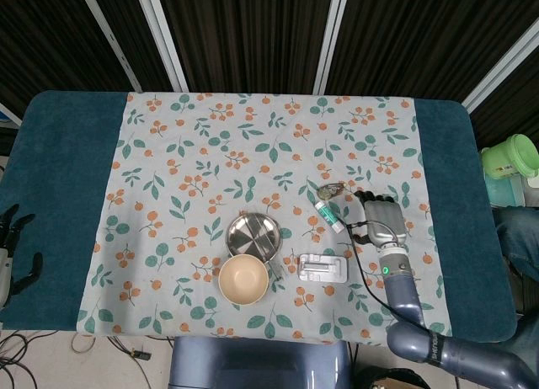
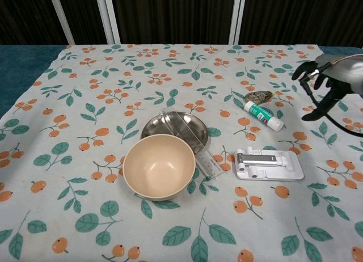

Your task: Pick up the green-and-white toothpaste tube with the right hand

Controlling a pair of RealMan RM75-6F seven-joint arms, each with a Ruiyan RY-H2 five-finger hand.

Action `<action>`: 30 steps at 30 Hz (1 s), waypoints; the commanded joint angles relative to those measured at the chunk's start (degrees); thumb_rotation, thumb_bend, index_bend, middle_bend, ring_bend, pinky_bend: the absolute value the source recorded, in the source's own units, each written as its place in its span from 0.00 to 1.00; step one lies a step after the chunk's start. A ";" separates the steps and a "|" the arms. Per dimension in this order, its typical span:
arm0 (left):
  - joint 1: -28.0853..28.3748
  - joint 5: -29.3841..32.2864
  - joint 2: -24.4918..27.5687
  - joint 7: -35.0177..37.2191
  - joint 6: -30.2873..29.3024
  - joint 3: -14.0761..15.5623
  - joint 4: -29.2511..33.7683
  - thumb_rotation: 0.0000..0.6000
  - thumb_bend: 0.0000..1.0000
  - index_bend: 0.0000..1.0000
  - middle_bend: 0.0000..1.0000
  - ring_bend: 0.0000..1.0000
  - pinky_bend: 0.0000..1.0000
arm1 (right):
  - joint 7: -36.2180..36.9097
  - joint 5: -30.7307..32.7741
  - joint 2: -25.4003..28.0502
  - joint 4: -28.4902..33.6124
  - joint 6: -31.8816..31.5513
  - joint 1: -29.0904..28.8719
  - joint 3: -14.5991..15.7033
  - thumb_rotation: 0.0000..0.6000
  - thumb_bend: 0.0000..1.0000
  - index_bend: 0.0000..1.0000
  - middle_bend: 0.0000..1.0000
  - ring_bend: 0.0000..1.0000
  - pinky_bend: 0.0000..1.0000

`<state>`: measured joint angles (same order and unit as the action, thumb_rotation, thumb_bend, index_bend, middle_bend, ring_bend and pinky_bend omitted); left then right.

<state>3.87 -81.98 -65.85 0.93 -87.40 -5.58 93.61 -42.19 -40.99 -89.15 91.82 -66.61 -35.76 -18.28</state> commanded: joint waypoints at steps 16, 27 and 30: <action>0.21 0.30 0.63 1.44 0.44 -0.31 0.19 1.00 0.47 0.14 0.03 0.03 0.00 | -6.63 10.32 -15.56 -10.55 -7.52 -9.02 -4.09 1.00 0.24 0.37 0.36 0.39 0.25; 0.37 0.68 0.85 1.32 0.71 -0.49 0.50 1.00 0.47 0.14 0.03 0.03 0.00 | -4.38 9.48 -19.90 -17.50 -7.22 -10.09 -4.66 1.00 0.26 0.41 0.39 0.43 0.26; 0.37 0.73 0.82 1.27 0.69 -0.51 0.40 1.00 0.47 0.14 0.03 0.03 0.00 | -4.18 9.36 -20.46 -18.98 -6.69 -10.33 -4.83 1.00 0.27 0.41 0.39 0.43 0.26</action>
<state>4.24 -81.25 -65.04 2.20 -86.71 -6.09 94.00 -46.51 -31.54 -109.31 73.23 -73.55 -45.92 -22.99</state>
